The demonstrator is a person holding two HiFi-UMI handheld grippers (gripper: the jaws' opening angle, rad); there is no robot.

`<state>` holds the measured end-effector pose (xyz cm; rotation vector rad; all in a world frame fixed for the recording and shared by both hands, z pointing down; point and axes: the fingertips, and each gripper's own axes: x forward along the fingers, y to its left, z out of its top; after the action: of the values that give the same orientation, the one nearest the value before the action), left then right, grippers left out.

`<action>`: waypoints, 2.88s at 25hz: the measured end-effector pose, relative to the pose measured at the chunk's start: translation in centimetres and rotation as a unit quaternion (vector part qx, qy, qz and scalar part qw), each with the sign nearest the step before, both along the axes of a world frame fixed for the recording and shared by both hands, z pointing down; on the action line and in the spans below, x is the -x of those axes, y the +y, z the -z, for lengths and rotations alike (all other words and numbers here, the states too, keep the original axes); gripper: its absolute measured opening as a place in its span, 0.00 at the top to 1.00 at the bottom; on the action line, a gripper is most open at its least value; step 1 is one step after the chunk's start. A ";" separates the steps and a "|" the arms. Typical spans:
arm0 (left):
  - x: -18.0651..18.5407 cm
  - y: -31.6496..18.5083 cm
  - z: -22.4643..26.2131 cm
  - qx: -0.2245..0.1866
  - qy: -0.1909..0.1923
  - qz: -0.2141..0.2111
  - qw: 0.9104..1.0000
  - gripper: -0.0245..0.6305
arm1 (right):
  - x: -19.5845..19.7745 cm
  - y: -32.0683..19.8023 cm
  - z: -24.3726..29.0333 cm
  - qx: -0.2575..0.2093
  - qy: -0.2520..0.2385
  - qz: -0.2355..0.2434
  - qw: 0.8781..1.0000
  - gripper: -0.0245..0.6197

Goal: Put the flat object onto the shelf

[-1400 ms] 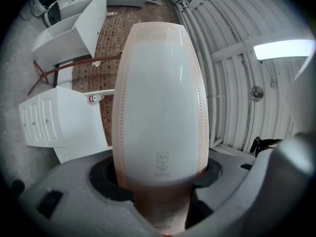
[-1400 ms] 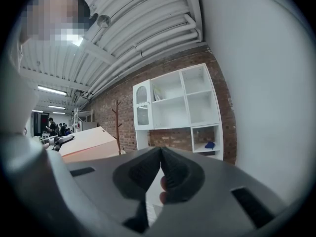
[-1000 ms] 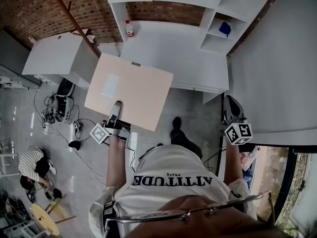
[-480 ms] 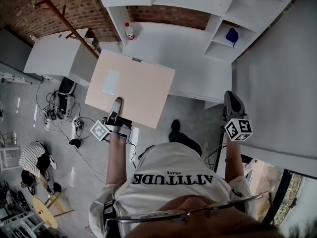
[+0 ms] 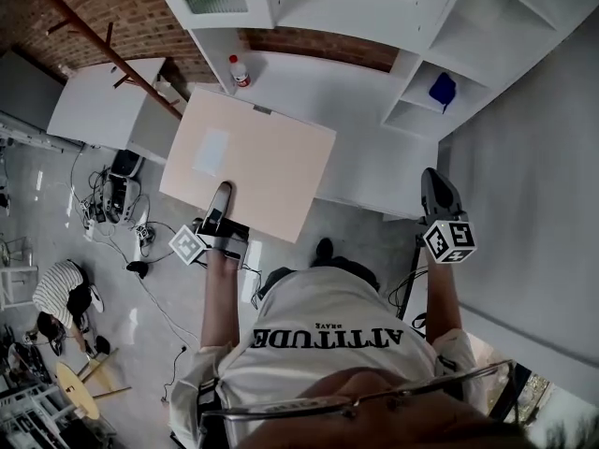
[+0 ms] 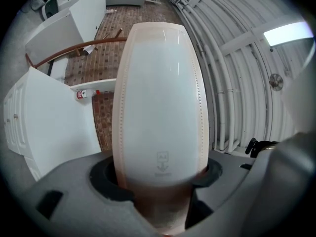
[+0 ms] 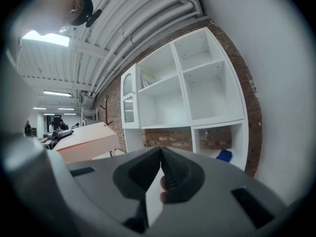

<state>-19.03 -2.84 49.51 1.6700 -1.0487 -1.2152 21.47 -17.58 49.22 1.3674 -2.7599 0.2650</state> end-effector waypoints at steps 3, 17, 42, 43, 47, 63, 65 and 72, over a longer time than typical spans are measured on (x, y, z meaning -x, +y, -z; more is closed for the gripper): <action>-0.9 -1.6 0.5 -0.004 0.008 -0.002 1.000 0.51 | -0.4 -1.9 -0.1 0.002 -0.002 0.002 1.000 0.92; -4.2 -9.6 2.0 0.005 0.016 -0.068 0.998 0.51 | -0.9 -6.7 -0.9 0.010 -0.005 -0.016 1.000 0.92; -8.9 -28.0 7.0 0.006 -0.004 -0.147 0.989 0.51 | -0.3 -11.2 1.2 -0.010 0.022 -0.106 0.994 0.92; -9.0 -28.6 7.2 0.004 -0.008 -0.144 0.990 0.51 | -0.2 -11.3 1.3 -0.010 0.023 -0.108 0.994 0.92; -9.2 -30.6 7.9 0.006 -0.007 -0.128 0.992 0.51 | 0.3 -11.4 1.6 -0.012 0.025 -0.115 0.993 0.92; -9.9 -36.3 6.5 0.054 0.048 -0.060 0.996 0.51 | 0.8 -11.1 2.2 -0.014 0.040 -0.120 0.992 0.92; -9.5 -37.1 6.2 0.063 0.049 -0.047 0.996 0.51 | 1.5 -11.2 2.4 -0.017 0.039 -0.115 0.992 0.92; -9.2 -39.6 5.1 0.100 0.080 -0.006 0.992 0.51 | 3.2 -11.7 2.6 -0.020 0.040 -0.101 0.994 0.92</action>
<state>-9.82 -42.40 44.40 1.4006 -1.0243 -1.1730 18.22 -29.32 46.59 1.6311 -2.5786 0.1607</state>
